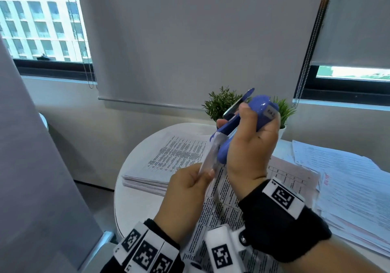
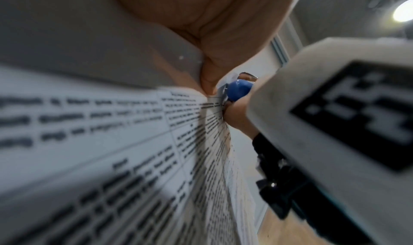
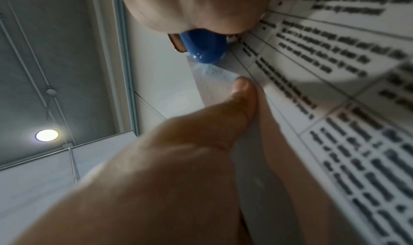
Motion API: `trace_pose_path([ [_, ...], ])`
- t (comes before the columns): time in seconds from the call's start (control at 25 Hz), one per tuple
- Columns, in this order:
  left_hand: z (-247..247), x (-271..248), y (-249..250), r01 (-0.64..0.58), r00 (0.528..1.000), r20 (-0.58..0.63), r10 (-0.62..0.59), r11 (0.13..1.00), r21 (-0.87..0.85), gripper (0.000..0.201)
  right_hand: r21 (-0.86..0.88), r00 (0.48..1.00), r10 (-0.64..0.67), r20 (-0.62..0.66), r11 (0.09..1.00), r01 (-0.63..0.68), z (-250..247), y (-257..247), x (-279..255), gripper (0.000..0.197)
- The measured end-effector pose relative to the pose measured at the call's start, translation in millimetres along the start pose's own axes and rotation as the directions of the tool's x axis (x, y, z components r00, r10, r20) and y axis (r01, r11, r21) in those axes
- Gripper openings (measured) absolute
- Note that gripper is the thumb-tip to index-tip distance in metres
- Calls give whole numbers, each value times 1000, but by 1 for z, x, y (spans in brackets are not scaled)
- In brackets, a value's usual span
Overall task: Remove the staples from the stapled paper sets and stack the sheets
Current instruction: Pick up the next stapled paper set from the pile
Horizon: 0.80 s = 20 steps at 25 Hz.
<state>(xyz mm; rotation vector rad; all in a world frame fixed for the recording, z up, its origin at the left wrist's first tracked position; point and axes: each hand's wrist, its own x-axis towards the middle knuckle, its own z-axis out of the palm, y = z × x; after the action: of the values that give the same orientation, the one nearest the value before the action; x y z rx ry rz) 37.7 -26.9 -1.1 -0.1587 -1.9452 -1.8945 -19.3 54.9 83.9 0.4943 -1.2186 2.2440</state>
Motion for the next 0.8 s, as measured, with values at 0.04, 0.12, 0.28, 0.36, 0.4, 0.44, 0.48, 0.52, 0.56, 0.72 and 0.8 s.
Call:
trace_pose_path([
  [0.04,1,-1,0,-22,1000,-4,22,999,46,50,-18,1000,20,10,1000,-20,0,0,0,14],
  [0.12,2,-4,3,-71,997,-20,76,979,190,42,-56,999,26,24,998,-25,1,-1,2,28],
  [0.28,5,-10,10,-98,994,-15,110,932,349,45,-86,999,26,27,996,-24,4,0,4,39],
  [0.36,4,-9,6,-95,994,-8,104,931,352,43,-108,999,39,1,993,-39,3,2,5,28],
  [0.4,4,-10,5,-90,995,-4,97,937,337,40,-113,999,46,-12,993,-47,2,3,4,24],
  [0.44,2,-12,1,-77,997,9,78,951,300,35,-115,998,52,-27,992,-55,2,3,5,22],
  [0.48,-2,-14,-6,-55,998,31,49,967,248,27,-115,998,53,-39,992,-58,1,3,6,21],
  [0.52,-6,-19,-13,-11,998,59,-1,980,197,15,-112,998,48,-52,992,-53,1,2,8,21],
  [0.56,-12,-24,-22,68,993,88,-81,987,143,8,-108,997,39,-61,993,-45,1,1,12,22],
  [0.72,-31,-46,-47,258,965,-31,-260,926,274,12,-97,998,39,-52,994,-44,-4,-3,30,28],
  [0.8,-40,-50,-44,307,950,-178,-258,875,373,11,-101,997,71,3,992,-71,-8,-4,37,28],
])
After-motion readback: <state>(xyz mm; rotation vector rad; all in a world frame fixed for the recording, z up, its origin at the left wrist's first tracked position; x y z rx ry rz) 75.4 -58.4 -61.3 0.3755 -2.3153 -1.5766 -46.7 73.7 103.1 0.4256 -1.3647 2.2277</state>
